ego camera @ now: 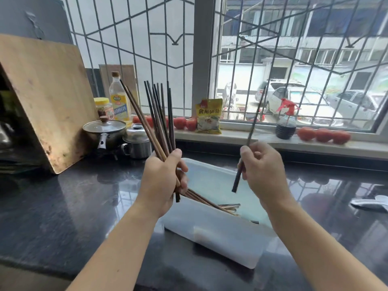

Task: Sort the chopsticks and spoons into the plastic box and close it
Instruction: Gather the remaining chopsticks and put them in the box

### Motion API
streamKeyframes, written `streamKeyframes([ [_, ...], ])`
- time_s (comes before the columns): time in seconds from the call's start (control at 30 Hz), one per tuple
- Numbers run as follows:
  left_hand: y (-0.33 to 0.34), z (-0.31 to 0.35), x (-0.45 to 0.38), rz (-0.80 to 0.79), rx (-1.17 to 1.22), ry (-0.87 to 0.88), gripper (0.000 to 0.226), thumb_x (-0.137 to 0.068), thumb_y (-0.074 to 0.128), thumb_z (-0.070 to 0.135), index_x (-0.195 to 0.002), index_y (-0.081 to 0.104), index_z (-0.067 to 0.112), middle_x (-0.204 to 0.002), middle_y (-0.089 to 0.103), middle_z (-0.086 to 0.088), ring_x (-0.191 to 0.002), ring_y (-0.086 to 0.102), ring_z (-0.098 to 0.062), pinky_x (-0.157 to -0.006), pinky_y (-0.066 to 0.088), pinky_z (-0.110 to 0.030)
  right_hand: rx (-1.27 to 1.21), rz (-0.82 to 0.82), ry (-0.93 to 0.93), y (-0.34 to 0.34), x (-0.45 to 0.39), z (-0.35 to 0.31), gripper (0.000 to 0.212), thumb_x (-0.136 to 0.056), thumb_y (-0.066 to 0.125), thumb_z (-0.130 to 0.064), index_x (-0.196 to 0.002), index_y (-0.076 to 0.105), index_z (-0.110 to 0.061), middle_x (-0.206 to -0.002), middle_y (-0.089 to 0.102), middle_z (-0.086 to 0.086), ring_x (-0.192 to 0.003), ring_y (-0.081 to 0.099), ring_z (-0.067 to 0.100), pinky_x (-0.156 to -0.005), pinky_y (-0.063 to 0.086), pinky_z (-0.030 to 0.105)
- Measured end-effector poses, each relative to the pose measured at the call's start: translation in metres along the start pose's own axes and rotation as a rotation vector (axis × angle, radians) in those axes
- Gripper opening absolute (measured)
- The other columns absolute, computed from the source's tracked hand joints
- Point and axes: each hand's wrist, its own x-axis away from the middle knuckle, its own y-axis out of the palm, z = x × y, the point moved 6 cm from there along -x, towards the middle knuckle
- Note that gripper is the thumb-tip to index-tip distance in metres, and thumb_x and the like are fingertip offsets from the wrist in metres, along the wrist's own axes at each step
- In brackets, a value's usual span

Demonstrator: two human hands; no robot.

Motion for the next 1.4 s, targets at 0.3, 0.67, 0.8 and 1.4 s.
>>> streamKeyframes([
  [0.3, 0.003, 0.002, 0.003, 0.016, -0.035, 0.000, 0.018, -0.105, 0.054, 0.014, -0.090, 0.051, 0.005, -0.068, 0.048, -0.015, -0.042, 0.043, -0.021, -0.041, 0.036, -0.027, 0.913, -0.740, 0.133, 0.052, 0.023, 0.044, 0.011, -0.092, 0.064, -0.030, -0.093, 0.070, -0.022, -0.093, 0.070, -0.002, -0.083, 0.064, 0.018, -0.072, 0.052, 0.028],
  [0.67, 0.005, -0.001, 0.004, -0.049, -0.034, -0.067, 0.013, -0.100, 0.053, 0.009, -0.099, 0.059, -0.002, -0.077, 0.049, -0.016, -0.047, 0.046, -0.021, -0.042, 0.033, -0.026, 0.891, -0.461, 0.062, 0.044, 0.012, 0.036, 0.015, -0.091, 0.060, -0.025, -0.088, 0.074, -0.018, -0.087, 0.070, 0.000, -0.084, 0.064, 0.023, -0.074, 0.056, 0.034],
  [0.8, 0.010, 0.002, 0.007, -0.188, -0.130, -0.075, 0.018, -0.102, 0.051, 0.006, -0.114, 0.063, -0.001, -0.079, 0.069, -0.014, -0.051, 0.053, -0.021, -0.041, 0.037, -0.028, 0.467, -0.136, -0.109, 0.027, 0.009, 0.003, 0.015, -0.100, 0.056, -0.024, -0.093, 0.069, -0.024, -0.084, 0.066, -0.012, -0.077, 0.060, 0.008, -0.066, 0.052, 0.028],
  [1.4, 0.005, 0.002, 0.003, -0.070, -0.045, -0.022, 0.021, -0.104, 0.057, 0.017, -0.112, 0.056, -0.002, -0.077, 0.060, -0.010, -0.042, 0.046, -0.020, -0.042, 0.034, -0.028, -0.404, 0.313, -0.047, -0.026, 0.005, -0.001, 0.019, -0.110, 0.039, -0.027, -0.098, 0.052, -0.021, -0.071, 0.061, 0.002, -0.054, 0.053, 0.015, -0.052, 0.046, 0.030],
])
